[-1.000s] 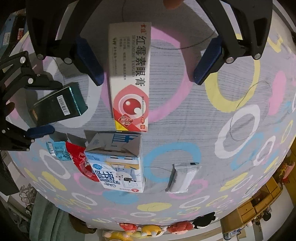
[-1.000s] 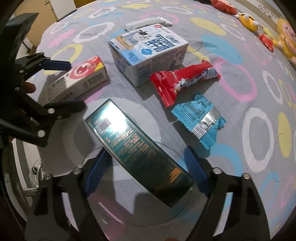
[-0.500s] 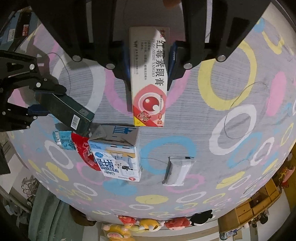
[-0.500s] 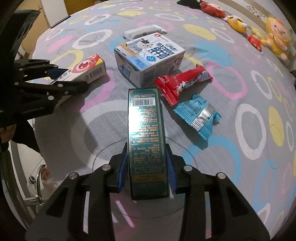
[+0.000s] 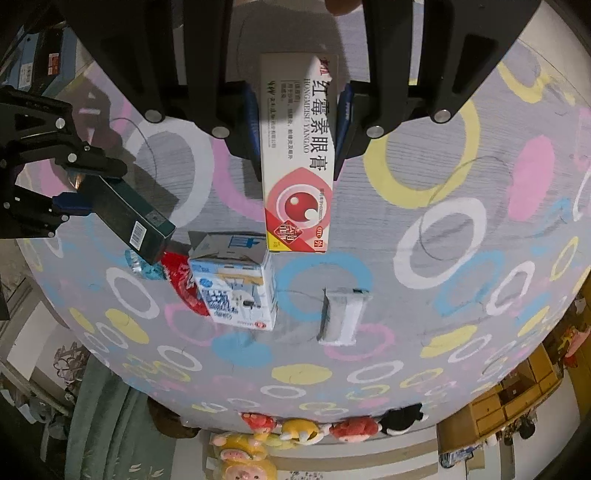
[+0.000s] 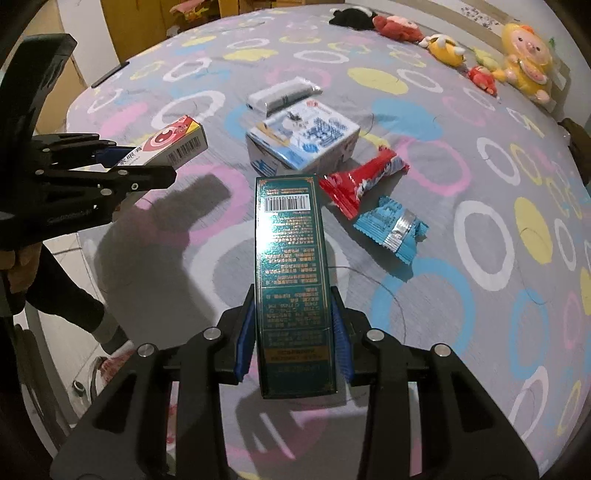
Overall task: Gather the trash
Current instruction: 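Lift the ointment box with the left tool while the right tool carries the green box toward the bag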
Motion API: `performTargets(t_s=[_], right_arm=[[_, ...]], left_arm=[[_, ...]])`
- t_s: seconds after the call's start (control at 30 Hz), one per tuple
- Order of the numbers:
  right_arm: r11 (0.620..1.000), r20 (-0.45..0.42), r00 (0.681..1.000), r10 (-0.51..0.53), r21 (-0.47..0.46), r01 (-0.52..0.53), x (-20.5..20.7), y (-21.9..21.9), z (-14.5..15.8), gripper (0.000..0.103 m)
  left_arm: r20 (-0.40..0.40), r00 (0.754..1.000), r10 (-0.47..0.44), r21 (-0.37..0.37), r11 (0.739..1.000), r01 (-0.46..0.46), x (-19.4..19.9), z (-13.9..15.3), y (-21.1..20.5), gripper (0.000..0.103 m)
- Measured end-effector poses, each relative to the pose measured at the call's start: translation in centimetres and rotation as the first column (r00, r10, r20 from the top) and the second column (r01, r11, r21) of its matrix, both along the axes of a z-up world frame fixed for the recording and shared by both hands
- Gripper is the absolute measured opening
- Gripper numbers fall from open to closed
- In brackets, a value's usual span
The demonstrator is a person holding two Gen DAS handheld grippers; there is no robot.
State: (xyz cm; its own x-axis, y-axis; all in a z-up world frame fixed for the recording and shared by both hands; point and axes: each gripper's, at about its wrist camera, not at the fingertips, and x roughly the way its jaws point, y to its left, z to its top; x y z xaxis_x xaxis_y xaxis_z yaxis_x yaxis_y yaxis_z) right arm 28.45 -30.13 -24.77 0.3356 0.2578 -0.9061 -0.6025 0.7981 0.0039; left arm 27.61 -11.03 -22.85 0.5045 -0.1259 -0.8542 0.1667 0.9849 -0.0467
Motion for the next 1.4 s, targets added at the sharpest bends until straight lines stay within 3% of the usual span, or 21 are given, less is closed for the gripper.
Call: performTargets(t_s=[0.5,1.0,1.4], right_arm=[[0.994,0.123,0.99,-0.072,0.091,0.061,-6.1,1.5,8.2,0.035],[0.984,0.248,0.953,-0.172,0.089,0.155,-14.7,3.7,17.0,0.035],[0.954,0.251,0.921,-0.299,0.118,0.277,-19.6,4.5,20.0,0.036]], left_arm=[[0.089,0.996,-0.017,0.008,1.0,0.016,-4.5,6.1,2.6,0.032],[0.21,0.977,-0.04,0.015,0.999,0.038,-10.4,13.7,5.4,0.032],[0.264,0.964,-0.034,0.019,0.999,0.03,-13.9,17.4,8.0,0.033]])
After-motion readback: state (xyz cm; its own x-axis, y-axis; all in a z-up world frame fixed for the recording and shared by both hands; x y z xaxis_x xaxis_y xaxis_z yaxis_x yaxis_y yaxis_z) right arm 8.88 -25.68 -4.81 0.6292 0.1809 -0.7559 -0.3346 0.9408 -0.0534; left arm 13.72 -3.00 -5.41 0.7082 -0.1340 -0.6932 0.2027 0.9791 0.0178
